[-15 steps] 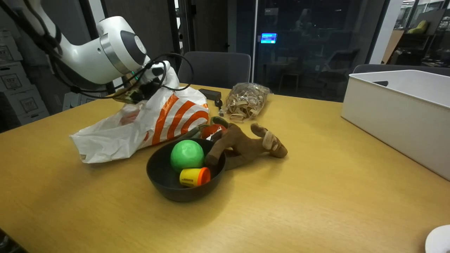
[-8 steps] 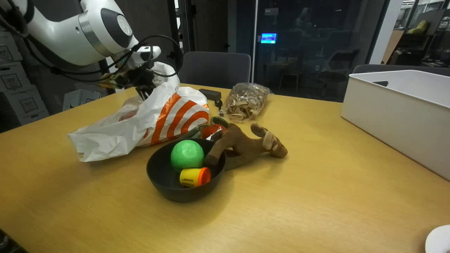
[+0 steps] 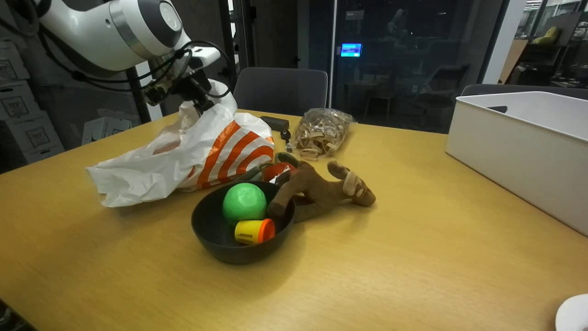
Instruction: Pick up all the contents of the plastic bag one by one and put them into the black bowl
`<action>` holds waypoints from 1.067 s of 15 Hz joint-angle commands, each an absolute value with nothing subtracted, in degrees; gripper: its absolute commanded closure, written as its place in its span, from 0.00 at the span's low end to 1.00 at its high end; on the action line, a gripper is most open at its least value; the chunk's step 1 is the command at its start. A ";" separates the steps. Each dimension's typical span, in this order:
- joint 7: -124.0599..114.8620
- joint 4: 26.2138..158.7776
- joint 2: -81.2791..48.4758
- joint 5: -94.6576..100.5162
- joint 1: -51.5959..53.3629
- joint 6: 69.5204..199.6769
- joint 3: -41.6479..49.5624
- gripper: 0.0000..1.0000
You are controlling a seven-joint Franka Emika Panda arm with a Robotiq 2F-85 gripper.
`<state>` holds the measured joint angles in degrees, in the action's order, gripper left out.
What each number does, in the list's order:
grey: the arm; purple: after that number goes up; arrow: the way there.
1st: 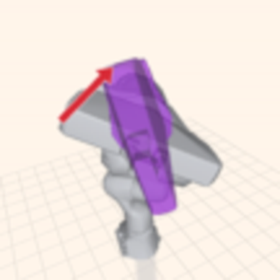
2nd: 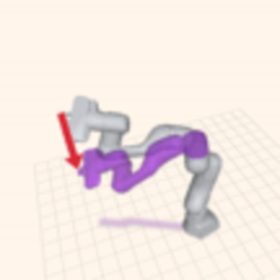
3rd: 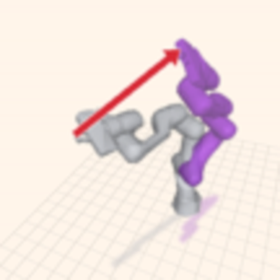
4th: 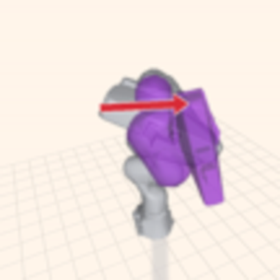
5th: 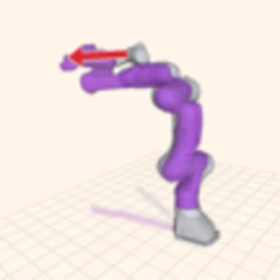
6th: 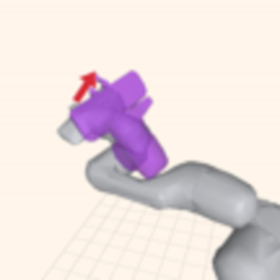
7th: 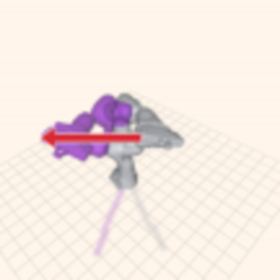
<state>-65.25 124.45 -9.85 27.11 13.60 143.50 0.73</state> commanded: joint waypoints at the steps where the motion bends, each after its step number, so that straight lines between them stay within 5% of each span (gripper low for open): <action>1: -70.57 121.48 -11.90 24.32 12.57 141.56 0.20 0.00; 16: -86.90 112.55 -22.38 44.31 14.17 143.07 3.43 0.00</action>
